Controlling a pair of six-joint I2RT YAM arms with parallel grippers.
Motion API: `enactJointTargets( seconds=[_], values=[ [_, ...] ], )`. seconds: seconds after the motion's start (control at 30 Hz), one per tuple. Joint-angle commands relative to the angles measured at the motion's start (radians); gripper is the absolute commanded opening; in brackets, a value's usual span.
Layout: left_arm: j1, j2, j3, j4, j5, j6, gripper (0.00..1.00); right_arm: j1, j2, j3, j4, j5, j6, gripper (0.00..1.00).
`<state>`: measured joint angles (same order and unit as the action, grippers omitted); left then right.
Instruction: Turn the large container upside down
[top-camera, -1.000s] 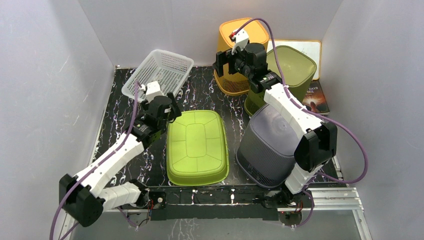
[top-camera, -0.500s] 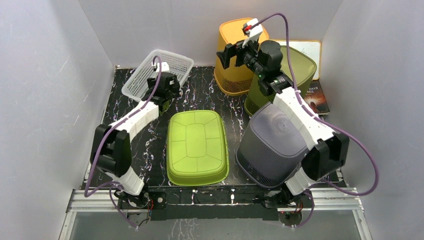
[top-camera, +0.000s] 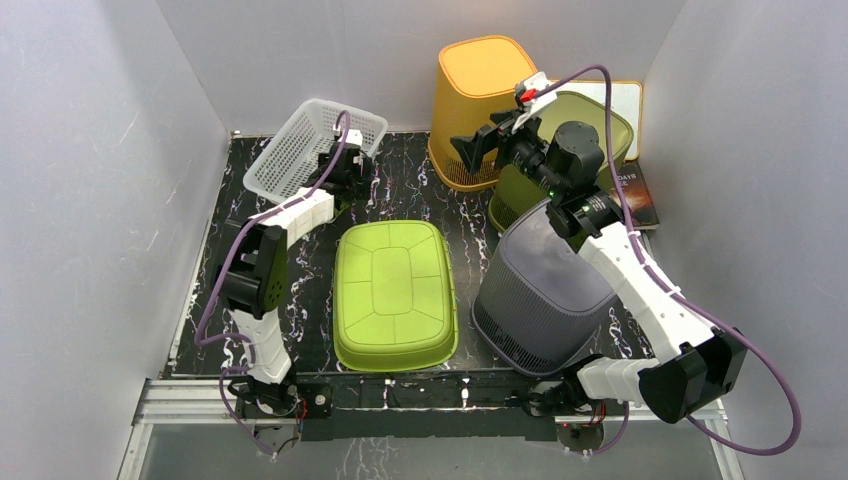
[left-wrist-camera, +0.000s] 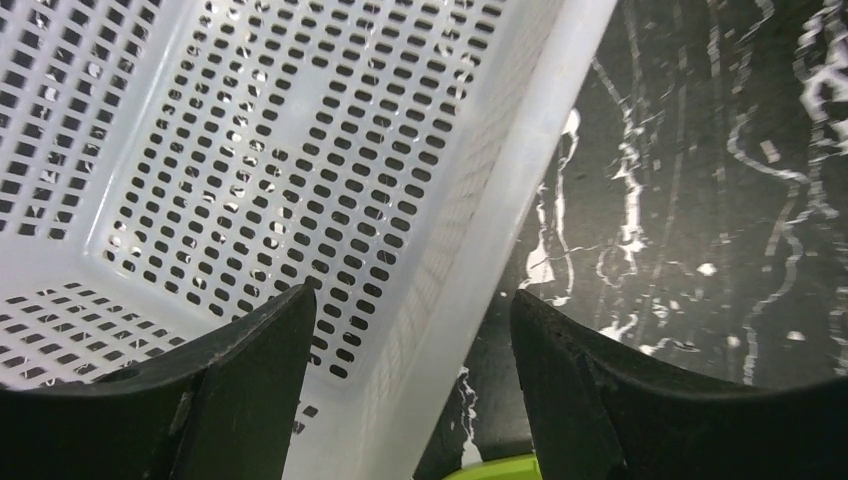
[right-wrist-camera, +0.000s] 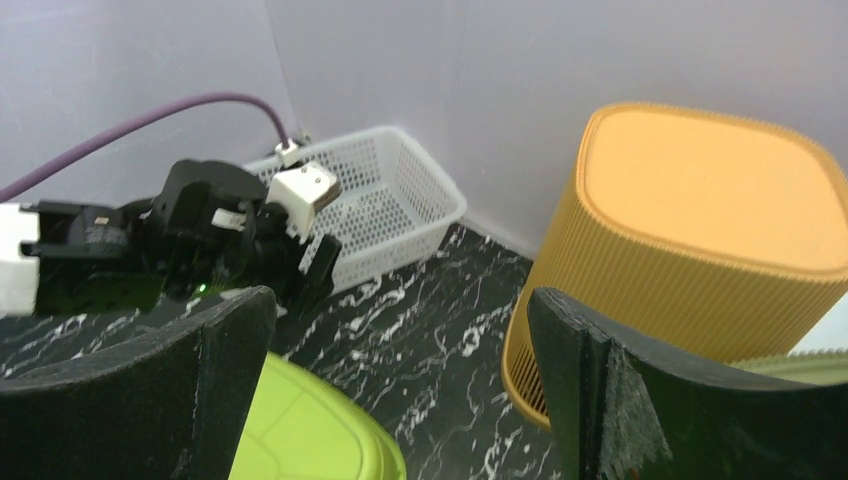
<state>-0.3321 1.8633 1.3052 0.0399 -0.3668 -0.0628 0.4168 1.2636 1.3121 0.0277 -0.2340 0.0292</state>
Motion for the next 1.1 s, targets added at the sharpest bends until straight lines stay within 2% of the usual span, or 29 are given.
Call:
enactJointTargets(
  seconds=[0.0, 0.13, 0.2, 0.4, 0.43, 0.47, 0.5, 0.63, 0.83, 1.07],
  values=[
    [0.008, 0.047, 0.056, -0.036, -0.057, 0.046, 0.68, -0.001, -0.066, -0.045, 0.006, 0.005, 0.006, 0.98],
    [0.008, 0.082, 0.064, -0.043, -0.135, 0.056, 0.67, -0.001, -0.08, -0.069, -0.001, -0.013, 0.012, 0.98],
    [0.008, 0.1, 0.069, -0.062, -0.192, 0.046, 0.6, -0.002, -0.076, -0.078, -0.001, -0.017, 0.015, 0.98],
    [0.007, 0.056, 0.032, -0.084, -0.285, 0.026, 0.31, -0.002, -0.075, -0.101, 0.002, 0.001, 0.015, 0.98],
    [0.007, 0.037, 0.019, -0.078, -0.29, 0.031, 0.22, -0.001, -0.075, -0.102, 0.004, 0.002, 0.015, 0.98],
    [0.007, 0.021, 0.008, -0.07, -0.295, 0.04, 0.07, -0.001, -0.075, -0.103, 0.004, 0.005, 0.015, 0.98],
    [0.007, 0.005, -0.001, -0.065, -0.296, 0.048, 0.0, -0.001, -0.073, -0.106, 0.004, 0.009, 0.015, 0.98],
    [0.007, -0.051, -0.017, -0.092, -0.278, 0.067, 0.0, -0.001, -0.068, -0.115, 0.006, 0.016, 0.014, 0.98],
    [-0.003, -0.188, -0.002, -0.151, -0.169, 0.039, 0.0, -0.001, -0.059, -0.122, 0.009, 0.015, 0.017, 0.98],
    [-0.016, -0.324, 0.133, -0.257, 0.113, -0.077, 0.0, 0.0, -0.073, -0.128, 0.005, 0.031, 0.018, 0.98]
  ],
)
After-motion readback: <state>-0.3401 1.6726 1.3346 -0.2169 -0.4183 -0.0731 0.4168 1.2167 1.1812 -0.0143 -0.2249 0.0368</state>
